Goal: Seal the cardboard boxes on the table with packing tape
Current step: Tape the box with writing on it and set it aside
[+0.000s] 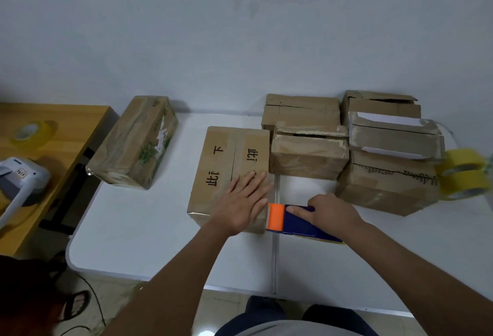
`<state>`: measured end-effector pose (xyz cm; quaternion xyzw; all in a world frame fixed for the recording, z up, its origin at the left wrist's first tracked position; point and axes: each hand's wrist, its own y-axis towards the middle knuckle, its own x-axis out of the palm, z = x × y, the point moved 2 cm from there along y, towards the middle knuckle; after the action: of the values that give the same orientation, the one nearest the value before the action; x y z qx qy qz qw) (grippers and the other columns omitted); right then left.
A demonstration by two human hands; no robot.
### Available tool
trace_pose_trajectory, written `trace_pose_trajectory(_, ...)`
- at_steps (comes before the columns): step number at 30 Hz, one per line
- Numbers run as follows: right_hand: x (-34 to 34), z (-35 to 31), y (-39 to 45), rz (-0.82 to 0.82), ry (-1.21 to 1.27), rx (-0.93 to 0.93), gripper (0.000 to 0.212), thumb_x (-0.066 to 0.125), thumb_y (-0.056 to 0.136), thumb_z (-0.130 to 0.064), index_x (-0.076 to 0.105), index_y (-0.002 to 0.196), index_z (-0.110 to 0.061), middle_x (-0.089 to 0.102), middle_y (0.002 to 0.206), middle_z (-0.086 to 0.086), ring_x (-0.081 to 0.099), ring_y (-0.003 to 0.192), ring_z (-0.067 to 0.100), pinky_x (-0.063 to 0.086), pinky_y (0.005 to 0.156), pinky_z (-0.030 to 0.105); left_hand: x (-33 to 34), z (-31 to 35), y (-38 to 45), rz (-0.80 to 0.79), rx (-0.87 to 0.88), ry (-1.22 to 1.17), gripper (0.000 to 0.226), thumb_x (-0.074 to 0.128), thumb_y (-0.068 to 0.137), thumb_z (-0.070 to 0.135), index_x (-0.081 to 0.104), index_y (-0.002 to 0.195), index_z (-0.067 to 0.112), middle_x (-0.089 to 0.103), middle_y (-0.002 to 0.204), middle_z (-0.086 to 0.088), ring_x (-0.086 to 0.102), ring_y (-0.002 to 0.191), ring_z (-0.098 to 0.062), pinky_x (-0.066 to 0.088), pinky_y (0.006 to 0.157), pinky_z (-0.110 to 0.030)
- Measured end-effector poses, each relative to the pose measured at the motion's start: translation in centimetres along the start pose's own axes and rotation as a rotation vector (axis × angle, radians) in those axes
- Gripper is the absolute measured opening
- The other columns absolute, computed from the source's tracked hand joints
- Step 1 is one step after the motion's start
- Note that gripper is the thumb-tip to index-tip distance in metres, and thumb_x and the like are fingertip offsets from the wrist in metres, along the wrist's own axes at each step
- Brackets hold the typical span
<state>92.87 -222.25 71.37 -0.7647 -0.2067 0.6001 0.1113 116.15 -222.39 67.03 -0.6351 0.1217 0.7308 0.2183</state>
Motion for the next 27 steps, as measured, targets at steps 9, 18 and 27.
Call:
trace_pose_trajectory(9,-0.2,2.0,-1.3,0.009,0.028,0.001,0.072,0.033,0.084,-0.08,0.066,0.081,-0.017,0.063,0.075,0.002,0.061,0.07,0.015,0.047,0.065,0.03,1.1,-0.8,0.1,0.057,0.022,0.022,0.055,0.003,0.105,0.052,0.017,0.156,0.038,0.011,0.165,0.009,0.004,0.153,-0.015,0.009,0.123,-0.043)
trace_pose_trajectory(18,-0.2,4.3,-1.9,-0.022,-0.026,0.041,0.07,0.033,0.085,-0.079,0.066,0.087,-0.018,0.062,0.078,0.001,0.06,0.073,0.014,0.046,0.066,0.028,0.9,-0.8,0.4,0.063,0.015,-0.057,0.056,0.01,0.103,0.057,0.048,0.141,0.045,0.012,0.165,0.011,0.003,0.153,-0.015,0.003,0.123,-0.04)
trace_pose_trajectory(27,-1.4,4.2,-2.5,-0.147,0.059,0.024,0.045,0.046,0.095,-0.056,0.055,0.118,-0.018,0.062,0.103,0.002,0.057,0.091,0.017,0.046,0.075,0.031,-0.4,1.2,1.8,0.098,0.101,-0.213,0.048,0.041,0.095,0.06,0.075,0.083,0.027,0.05,0.134,0.008,0.029,0.134,-0.012,0.027,0.106,-0.038)
